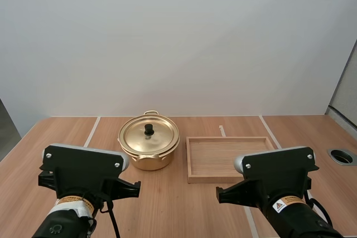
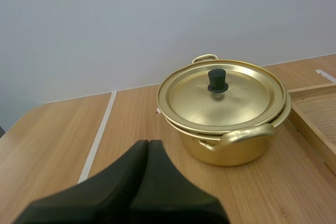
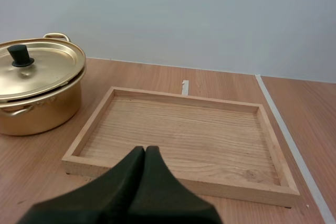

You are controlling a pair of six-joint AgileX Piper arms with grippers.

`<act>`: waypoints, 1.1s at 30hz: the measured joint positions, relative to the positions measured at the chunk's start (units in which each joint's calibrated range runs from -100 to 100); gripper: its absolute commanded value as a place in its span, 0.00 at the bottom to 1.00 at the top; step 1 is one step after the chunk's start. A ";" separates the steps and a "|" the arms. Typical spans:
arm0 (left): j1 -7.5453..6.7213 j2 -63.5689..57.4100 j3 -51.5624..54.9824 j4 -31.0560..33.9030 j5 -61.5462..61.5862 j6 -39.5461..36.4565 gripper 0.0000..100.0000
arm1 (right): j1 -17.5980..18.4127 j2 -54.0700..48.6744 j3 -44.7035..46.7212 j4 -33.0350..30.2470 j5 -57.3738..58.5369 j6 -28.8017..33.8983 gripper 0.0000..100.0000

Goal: Open the pot, put the grape inside, and close it

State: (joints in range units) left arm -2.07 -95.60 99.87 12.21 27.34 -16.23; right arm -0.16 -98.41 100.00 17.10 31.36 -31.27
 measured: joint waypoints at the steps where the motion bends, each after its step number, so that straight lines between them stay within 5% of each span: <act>1: 0.00 0.00 0.00 0.00 0.00 0.00 0.00 | 0.00 0.00 0.00 0.00 0.00 0.00 0.00; 24: 0.12 -3.99 0.00 -0.43 0.21 0.00 0.00 | 0.00 -1.21 0.00 0.00 0.19 0.00 0.00; 33: 0.76 -3.99 0.13 -1.14 3.54 -7.69 0.00 | 0.00 -1.21 0.00 0.00 0.19 0.00 0.00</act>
State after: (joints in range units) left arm -1.31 -99.58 100.00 11.07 30.89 -23.92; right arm -0.16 -99.62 100.00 17.10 31.55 -31.27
